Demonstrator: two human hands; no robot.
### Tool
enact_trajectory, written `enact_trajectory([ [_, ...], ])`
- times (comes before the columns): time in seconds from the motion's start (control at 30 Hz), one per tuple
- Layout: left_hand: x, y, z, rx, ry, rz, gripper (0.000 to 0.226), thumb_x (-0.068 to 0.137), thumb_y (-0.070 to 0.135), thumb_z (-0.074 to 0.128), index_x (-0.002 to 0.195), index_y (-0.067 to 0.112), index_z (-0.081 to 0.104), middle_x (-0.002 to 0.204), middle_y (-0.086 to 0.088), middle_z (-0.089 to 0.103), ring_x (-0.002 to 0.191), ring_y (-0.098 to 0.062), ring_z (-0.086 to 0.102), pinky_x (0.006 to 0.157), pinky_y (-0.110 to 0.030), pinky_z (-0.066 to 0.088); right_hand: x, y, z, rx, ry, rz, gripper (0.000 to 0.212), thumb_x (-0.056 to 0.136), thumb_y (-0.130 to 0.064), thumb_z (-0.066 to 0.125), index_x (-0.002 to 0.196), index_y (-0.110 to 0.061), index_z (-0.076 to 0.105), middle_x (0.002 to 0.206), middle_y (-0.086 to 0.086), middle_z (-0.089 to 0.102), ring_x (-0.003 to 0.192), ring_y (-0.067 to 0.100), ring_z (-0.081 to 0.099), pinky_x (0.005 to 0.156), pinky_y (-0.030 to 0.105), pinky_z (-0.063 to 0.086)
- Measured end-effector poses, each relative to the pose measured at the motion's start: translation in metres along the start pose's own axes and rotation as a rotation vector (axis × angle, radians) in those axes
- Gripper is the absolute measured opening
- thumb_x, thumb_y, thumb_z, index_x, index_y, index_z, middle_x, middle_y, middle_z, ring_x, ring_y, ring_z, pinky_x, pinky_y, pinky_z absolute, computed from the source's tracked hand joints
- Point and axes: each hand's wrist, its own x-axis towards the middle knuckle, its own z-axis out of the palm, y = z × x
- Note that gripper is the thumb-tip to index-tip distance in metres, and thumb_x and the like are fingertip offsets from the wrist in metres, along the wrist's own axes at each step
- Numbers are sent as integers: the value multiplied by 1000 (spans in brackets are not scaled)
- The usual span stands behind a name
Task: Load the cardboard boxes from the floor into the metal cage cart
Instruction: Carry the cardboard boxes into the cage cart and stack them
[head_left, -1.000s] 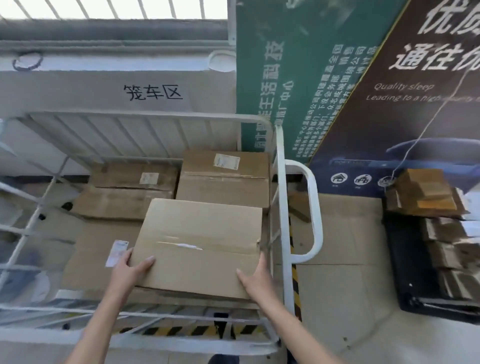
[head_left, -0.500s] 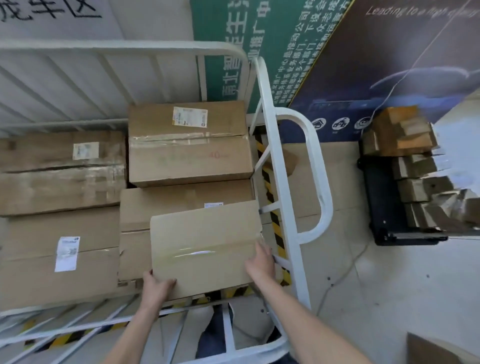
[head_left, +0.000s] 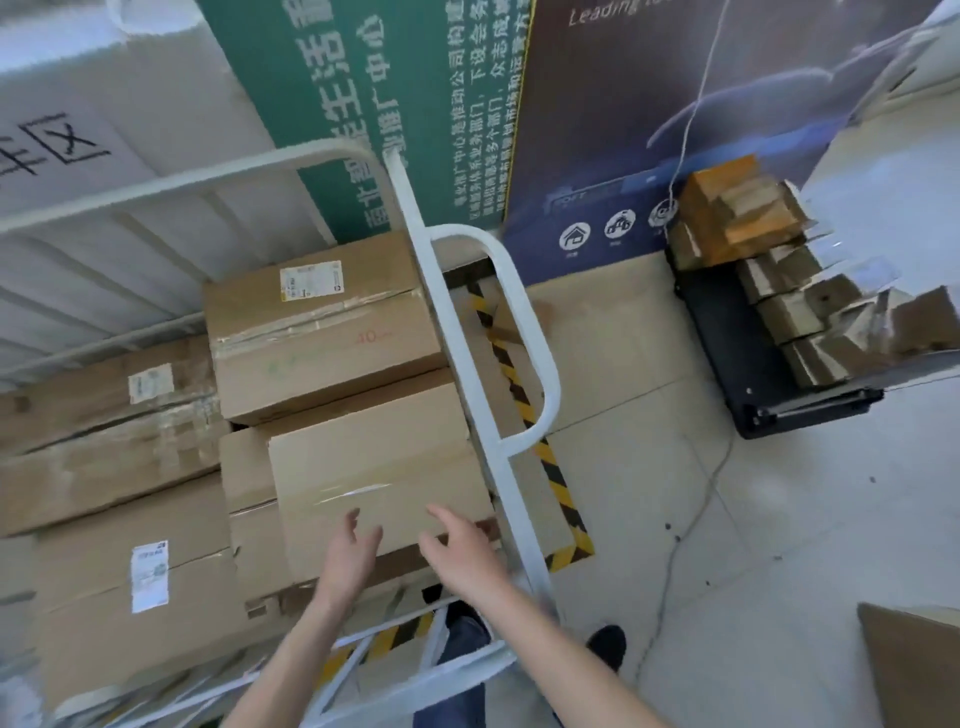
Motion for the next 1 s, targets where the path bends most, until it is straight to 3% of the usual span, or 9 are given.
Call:
enact_trajectory([
  [0.07, -47, 29, 28, -65, -19, 125, 50, 100, 23, 54, 147, 12, 41, 149, -9, 46, 134, -24, 46, 106, -38, 39, -43, 12, -19, 53, 64, -88, 52, 99, -38, 43, 151, -34, 38, 156, -14, 37, 140, 8, 37, 115, 31, 31],
  [0.23, -178, 107, 115, -50, -130, 423, 33, 99, 39, 54, 129, 50, 49, 126, 27, 58, 106, -2, 60, 93, -32, 52, -155, 77, -112, 76, 331, -225, 53, 100, -40, 42, 151, -42, 33, 156, -25, 28, 135, -14, 19, 113, 18, 18],
  [0.3, -225, 132, 163, 49, -164, 525, 42, 100, 35, 53, 141, 38, 47, 135, 19, 54, 120, -8, 56, 103, -40, 48, -197, 116, -157, 42, 458, -206, 53, 101, -39, 43, 153, -40, 31, 159, -21, 26, 143, -6, 20, 118, 23, 20],
  [0.37, -269, 156, 214, 135, -210, 583, 47, 100, 32, 52, 146, 26, 43, 143, 13, 47, 132, -10, 47, 111, -39, 41, -240, 158, -199, 42, 562, -164, 55, 102, -36, 45, 155, -35, 29, 160, -16, 27, 146, 2, 22, 119, 24, 20],
  [0.53, -375, 196, 346, 277, -469, 713, 44, 101, 27, 52, 144, 21, 46, 147, 4, 49, 134, -11, 44, 111, -33, 37, -345, 268, -280, 150, 870, -18, 58, 102, -28, 49, 156, -26, 29, 161, -4, 29, 147, 11, 25, 116, 20, 16],
  [0.77, -494, 215, 480, 535, -809, 930, 44, 99, 24, 56, 142, 22, 49, 142, 6, 52, 131, -8, 46, 111, -36, 39, -453, 396, -315, 452, 1201, 237, 58, 101, -27, 49, 156, -20, 30, 162, -2, 28, 149, 14, 22, 119, 25, 14],
  [1.0, -545, 234, 571, 624, -976, 1023, 34, 98, 28, 56, 130, 35, 56, 133, 16, 59, 126, -3, 52, 108, -34, 43, -497, 465, -337, 714, 1366, 317, 58, 100, -27, 47, 156, -26, 29, 162, -6, 27, 149, 9, 19, 119, 27, 17],
])
